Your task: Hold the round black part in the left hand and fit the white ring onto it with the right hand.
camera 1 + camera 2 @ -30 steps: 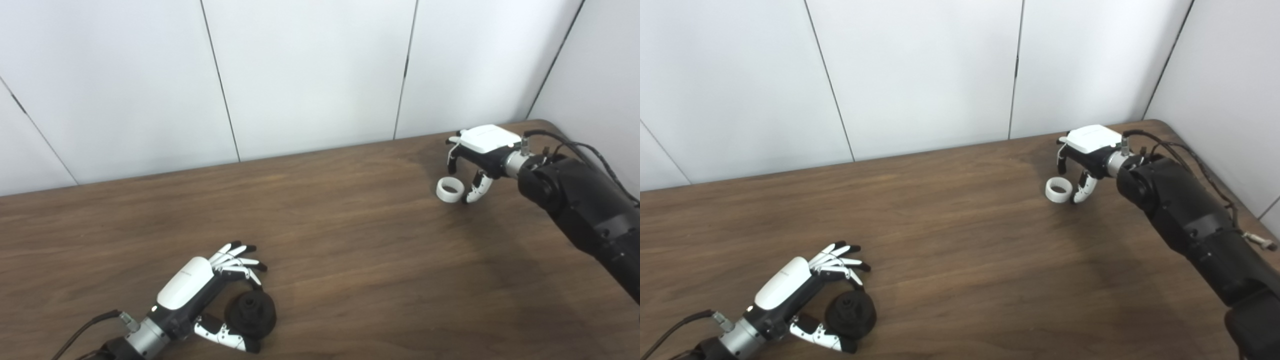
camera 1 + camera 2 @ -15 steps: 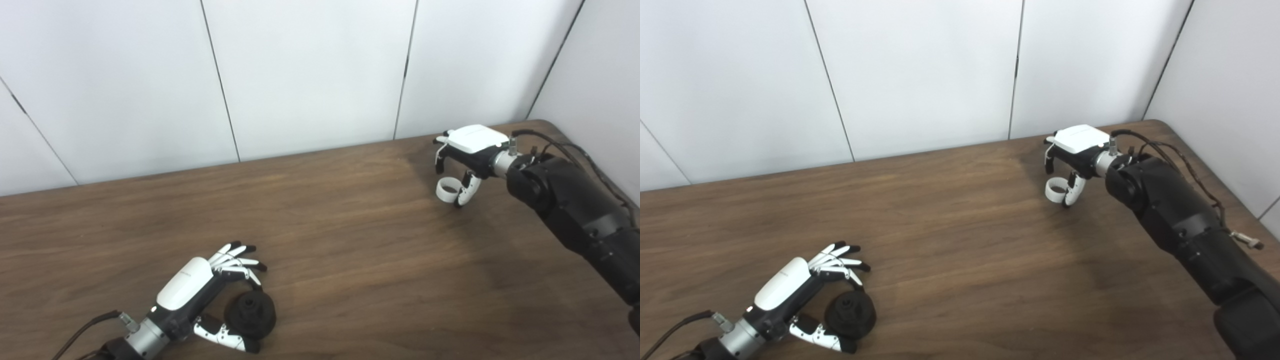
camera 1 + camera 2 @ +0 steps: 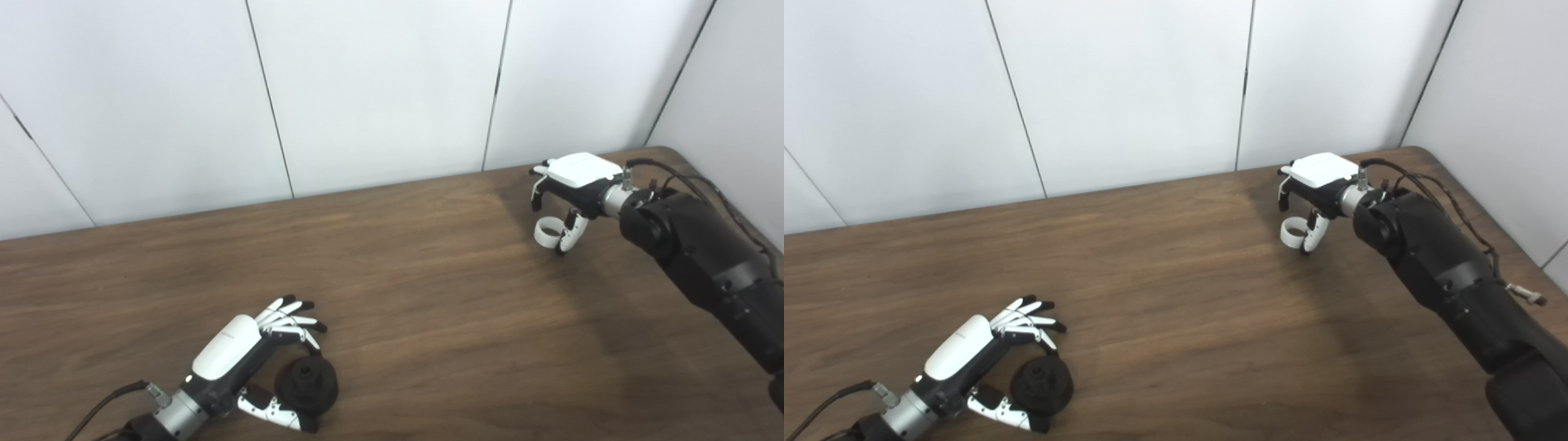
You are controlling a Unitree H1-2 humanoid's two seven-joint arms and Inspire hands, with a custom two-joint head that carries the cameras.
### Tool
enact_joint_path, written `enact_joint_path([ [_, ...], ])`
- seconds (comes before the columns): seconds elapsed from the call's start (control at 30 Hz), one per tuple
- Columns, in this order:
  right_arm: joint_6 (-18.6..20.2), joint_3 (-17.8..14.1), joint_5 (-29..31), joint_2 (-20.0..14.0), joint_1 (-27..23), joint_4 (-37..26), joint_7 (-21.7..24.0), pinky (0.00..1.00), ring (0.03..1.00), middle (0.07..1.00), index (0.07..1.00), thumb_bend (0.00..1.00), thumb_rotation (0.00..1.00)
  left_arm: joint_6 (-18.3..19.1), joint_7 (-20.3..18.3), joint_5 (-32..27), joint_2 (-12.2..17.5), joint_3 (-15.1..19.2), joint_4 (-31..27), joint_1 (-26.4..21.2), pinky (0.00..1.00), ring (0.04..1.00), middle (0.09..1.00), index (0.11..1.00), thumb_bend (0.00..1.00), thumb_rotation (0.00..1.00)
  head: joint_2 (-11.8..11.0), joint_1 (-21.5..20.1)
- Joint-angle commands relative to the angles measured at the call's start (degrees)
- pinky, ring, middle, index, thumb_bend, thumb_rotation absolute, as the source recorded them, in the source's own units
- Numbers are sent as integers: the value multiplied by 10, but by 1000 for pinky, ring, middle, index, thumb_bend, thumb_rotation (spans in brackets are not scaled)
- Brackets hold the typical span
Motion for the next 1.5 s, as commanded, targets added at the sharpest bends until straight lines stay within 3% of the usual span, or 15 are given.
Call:
enact_joint_path([
  [0.0,-4,-5,6,-7,-14,-7,-9,1000,1000,956,656,1000,217,8,-11,6,19,-6,5,-6,995,935,784,481,524,54,2,0],
  [0.43,3,-14,11,-6,12,-22,-25,1000,1000,934,635,1000,195,8,-10,-2,30,-8,1,-5,997,939,786,481,524,54,10,0],
  [0.9,-5,-15,15,-3,39,-17,-71,1000,1000,914,632,1000,177,8,-15,-7,37,-7,-5,-7,991,935,783,481,524,55,14,1],
  [1.47,-7,-9,19,-4,43,-11,-68,1000,1000,912,624,1000,175,8,-18,-12,36,0,-9,-5,983,934,779,481,524,55,20,1],
])
